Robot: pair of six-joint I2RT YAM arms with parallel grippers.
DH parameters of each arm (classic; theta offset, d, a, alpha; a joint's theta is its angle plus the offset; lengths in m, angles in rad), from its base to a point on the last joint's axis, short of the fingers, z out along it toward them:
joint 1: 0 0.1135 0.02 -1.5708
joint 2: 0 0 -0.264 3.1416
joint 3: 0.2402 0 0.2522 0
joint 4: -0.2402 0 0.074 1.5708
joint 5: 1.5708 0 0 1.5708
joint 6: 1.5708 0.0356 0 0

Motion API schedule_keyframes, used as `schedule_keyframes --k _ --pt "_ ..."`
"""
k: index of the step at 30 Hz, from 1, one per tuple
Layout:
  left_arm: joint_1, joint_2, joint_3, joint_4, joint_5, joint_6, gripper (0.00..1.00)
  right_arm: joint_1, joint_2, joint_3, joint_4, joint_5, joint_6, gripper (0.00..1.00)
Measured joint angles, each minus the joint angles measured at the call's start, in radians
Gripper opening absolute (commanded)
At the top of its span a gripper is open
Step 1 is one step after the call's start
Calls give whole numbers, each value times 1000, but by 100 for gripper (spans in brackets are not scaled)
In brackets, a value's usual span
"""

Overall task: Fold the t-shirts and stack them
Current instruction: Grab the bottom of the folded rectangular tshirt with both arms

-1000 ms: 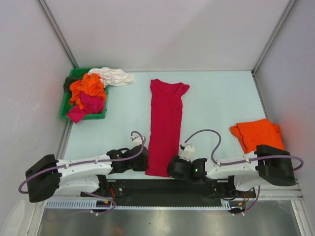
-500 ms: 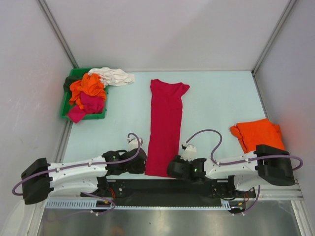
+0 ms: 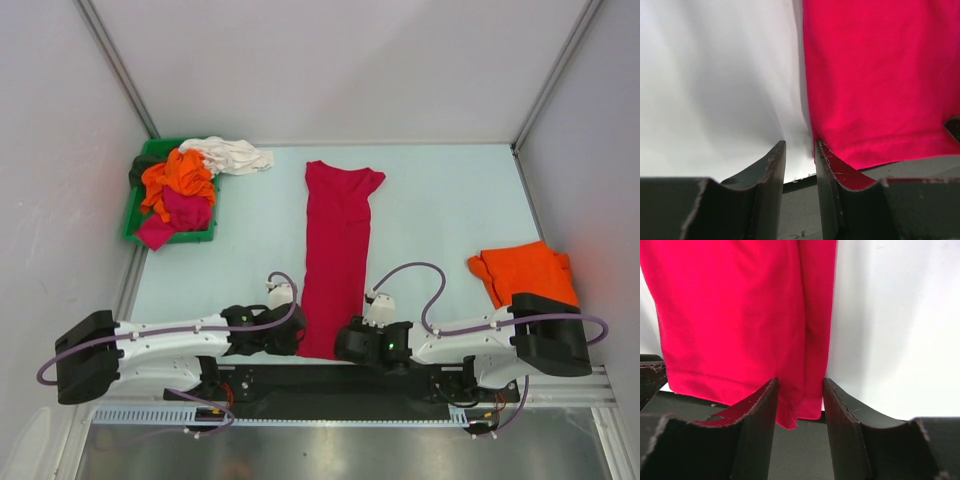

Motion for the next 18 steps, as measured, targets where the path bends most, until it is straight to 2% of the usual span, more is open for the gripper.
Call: schedule_keyframes --k 7,18 --pt "-8 2 5 1 -1 -1 43 5 10 6 1 4 1 46" --pt "-18 -142 5 -64 -59 -42 41 9 10 6 1 6 2 46"
